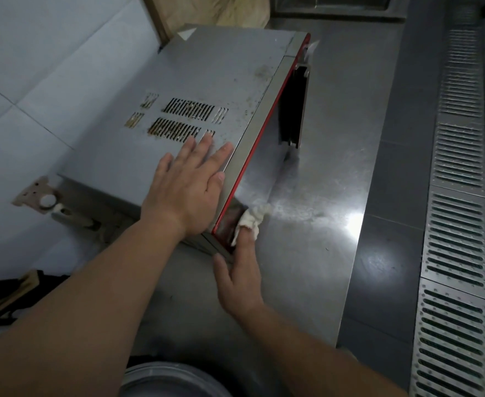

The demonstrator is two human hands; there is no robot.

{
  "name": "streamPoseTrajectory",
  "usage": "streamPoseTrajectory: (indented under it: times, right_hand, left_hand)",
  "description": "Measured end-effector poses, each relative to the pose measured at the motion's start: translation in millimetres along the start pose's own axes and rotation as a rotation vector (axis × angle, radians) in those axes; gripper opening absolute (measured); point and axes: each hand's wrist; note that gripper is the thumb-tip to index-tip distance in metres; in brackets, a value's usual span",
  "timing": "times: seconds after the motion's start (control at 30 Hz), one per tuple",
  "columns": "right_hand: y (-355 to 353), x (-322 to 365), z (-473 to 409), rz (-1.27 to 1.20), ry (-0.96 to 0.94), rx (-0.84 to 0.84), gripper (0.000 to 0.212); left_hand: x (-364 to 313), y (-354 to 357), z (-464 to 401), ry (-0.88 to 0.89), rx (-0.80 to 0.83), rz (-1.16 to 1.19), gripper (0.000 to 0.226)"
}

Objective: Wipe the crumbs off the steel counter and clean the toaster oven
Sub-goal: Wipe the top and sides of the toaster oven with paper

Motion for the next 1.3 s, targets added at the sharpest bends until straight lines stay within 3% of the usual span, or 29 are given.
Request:
streamPoseTrajectory:
  times: [0.1,0.23,0.37,0.47,0.67,1.07,1.3]
  right_hand:
    - [-12,-11,-22,-0.338,0.168,0.093,0.1]
    - [-9,-23,-28,-0.377,0.23,0.162,0.113]
    - [-27,-31,-22,-0.168,0.273,0.219,0.098]
    - [-37,-43,-16,0.115,0.231,0.181,0.068]
    - [-59,-39,-24,0.256,0.121,0.136,0.036]
    - [-45,-35,-44,-0.15,0.439,0.066,0.016]
    - [-48,38,-19,-0.446,0.055,-0.038,0.032]
  left_hand:
    - [1,1,0,-0.002,-0.007,-0.013,0.053]
    - [-1,0,1,-0.006,0.002,-0.012,0.052]
    - [-1,-1,1,-0.012,-0.003,-0.012,0.053]
    - [0,0,0,-0.014,0.003,-0.013,0.053]
    - [0,0,1,-0.011,-0.002,-0.008,0.053]
    - [-1,0,1,-0.008,-0.001,-0.006,0.057]
    - [-1,-1,0,-0.005,-0.001,-0.02,0.057]
Point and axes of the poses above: each hand's wrist, its own z-axis away from the middle knuckle, its own y-axis out of the palm, x = y × z, and after that the axes turned 9 degrees about x, right-handed
